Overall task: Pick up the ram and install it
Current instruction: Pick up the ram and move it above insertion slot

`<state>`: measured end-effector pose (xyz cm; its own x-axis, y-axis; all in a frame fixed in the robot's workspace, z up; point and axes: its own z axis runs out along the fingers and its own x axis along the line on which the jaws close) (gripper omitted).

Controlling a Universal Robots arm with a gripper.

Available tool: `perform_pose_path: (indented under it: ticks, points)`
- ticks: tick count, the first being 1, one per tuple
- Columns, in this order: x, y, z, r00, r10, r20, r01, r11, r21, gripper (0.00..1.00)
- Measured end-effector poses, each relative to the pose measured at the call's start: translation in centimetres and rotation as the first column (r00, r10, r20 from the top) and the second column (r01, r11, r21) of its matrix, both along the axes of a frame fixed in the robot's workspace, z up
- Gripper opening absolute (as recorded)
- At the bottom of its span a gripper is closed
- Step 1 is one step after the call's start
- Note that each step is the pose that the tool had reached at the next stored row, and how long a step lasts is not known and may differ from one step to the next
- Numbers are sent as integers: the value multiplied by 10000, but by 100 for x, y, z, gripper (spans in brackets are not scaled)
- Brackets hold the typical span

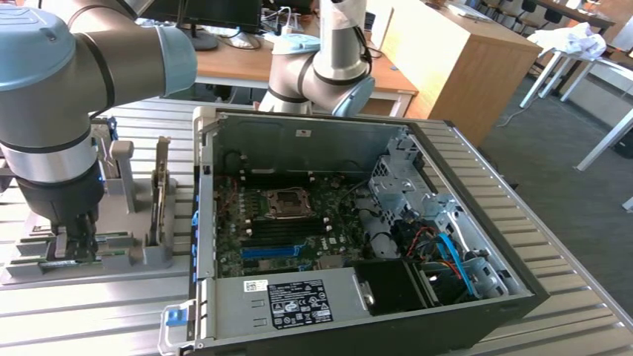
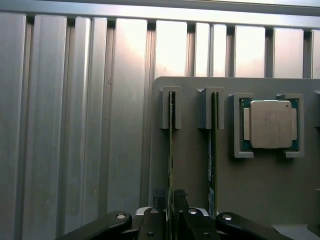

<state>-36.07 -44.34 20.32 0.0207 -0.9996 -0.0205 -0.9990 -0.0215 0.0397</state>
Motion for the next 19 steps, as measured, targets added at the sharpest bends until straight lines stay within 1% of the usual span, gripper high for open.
perform_pose_path:
  ticks: [13,14,15,19]
  points:
    - [0,0,0,10000,0,0,0,10000,0,21]
    - [0,0,0,10000,0,0,0,10000,0,20]
    - [0,0,0,10000,0,-1,0,10000,2,13]
    - [0,0,0,10000,0,0,0,10000,-1,11]
